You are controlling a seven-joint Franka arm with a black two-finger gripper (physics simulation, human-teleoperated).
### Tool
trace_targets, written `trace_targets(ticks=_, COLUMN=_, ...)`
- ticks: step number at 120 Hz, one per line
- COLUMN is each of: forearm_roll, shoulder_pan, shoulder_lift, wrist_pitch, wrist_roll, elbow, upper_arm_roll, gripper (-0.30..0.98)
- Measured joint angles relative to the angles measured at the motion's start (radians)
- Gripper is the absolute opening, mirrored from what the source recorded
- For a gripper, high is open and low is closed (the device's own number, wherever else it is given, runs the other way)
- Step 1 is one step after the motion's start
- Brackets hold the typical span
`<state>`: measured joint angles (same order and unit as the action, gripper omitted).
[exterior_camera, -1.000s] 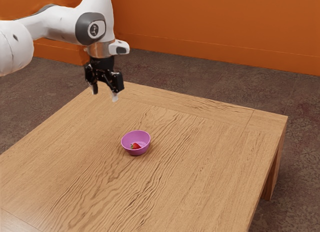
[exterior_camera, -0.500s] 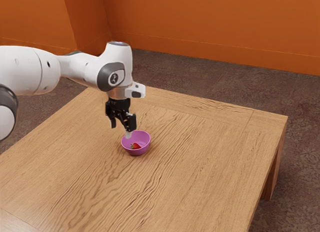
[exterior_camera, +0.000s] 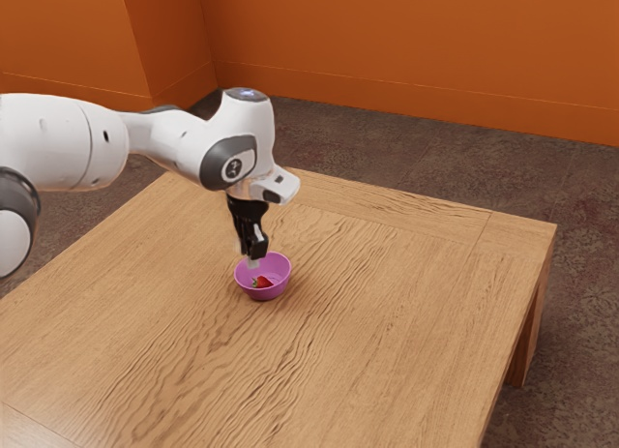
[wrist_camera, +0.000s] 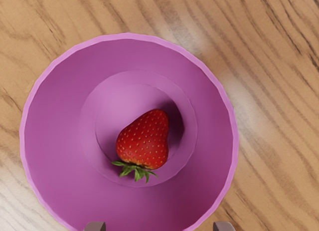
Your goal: Take strawberry from the bowl
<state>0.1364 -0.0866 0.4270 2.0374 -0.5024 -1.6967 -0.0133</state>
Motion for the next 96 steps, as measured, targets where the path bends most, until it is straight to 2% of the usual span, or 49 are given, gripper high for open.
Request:
trace_targets(ticks=24, forearm_roll=-0.007, shoulder_pan=0.010, shoulder_lift=-0.001, wrist_pitch=0.042, wrist_roll=-0.071, elbow=-0.049, upper_arm_roll=-0.001, gripper=0.19)
trace_targets(ticks=96, forearm_roll=-0.030, shoulder_pan=0.015, shoulder_lift=0.007, wrist_pitch=0.129, wrist_roll=-0.187, elbow=-0.091, upper_arm_roll=-0.002, gripper=0.22)
